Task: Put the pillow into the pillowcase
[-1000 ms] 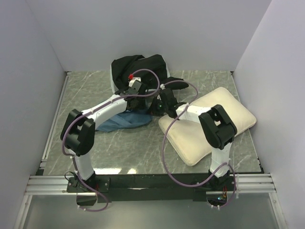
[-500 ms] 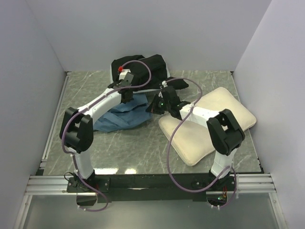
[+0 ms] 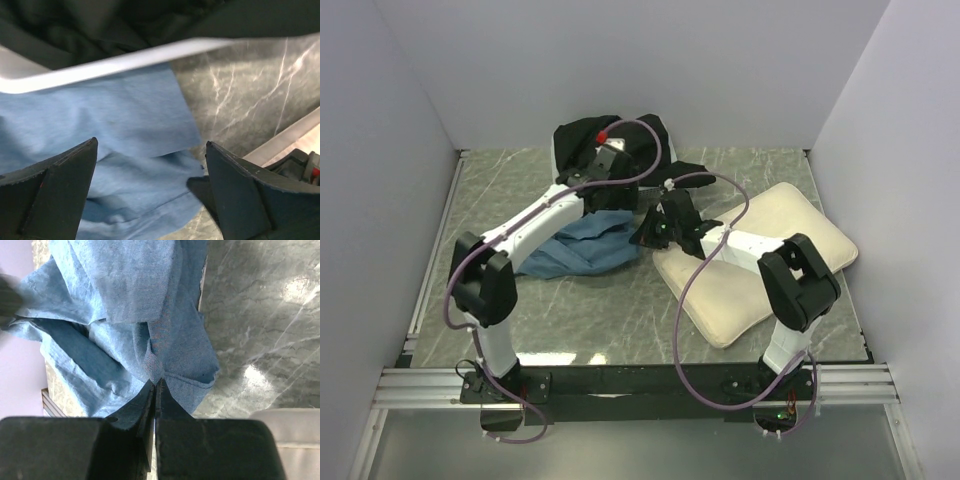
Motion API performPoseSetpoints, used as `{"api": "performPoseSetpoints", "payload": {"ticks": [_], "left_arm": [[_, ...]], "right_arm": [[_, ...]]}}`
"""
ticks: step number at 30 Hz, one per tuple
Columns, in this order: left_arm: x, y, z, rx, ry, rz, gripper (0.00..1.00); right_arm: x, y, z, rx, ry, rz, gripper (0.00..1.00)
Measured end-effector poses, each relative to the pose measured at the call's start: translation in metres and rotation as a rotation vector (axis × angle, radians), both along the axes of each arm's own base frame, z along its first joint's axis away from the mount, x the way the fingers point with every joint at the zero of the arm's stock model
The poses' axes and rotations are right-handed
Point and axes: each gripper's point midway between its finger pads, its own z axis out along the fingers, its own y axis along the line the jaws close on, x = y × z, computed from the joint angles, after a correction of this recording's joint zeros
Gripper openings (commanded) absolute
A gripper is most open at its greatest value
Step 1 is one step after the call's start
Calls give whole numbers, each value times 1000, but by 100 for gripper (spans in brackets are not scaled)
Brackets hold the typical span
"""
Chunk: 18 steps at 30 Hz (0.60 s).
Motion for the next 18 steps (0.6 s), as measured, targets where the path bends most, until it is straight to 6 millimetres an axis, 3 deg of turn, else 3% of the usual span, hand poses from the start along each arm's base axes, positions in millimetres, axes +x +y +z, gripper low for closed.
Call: {"api": "performPoseSetpoints", "payload": {"ticks": [4, 11, 14, 15, 16, 17, 18], "left_arm": [[-2, -18, -29, 33, 59, -36, 95], [-4, -21, -79, 89, 157, -43, 90], [-4, -20, -93, 103, 180, -34, 77], [-4, -20, -95, 106, 183, -28, 62], [-3, -19, -98, 111, 185, -22, 53], [-3, -18, -99, 116, 184, -14, 30], [-2, -16, -99, 122, 180, -3, 23]], "right_arm": [[-1, 1, -3, 12, 3, -6, 0], [-3, 2, -12, 22, 14, -9, 0], [-4, 2, -16, 19, 23, -10, 0], [-5, 2, -17, 18, 26, -11, 0], [-5, 3, -18, 19, 27, -10, 0], [-5, 3, -18, 19, 28, -10, 0], [-5, 3, -18, 18, 28, -9, 0]]}}
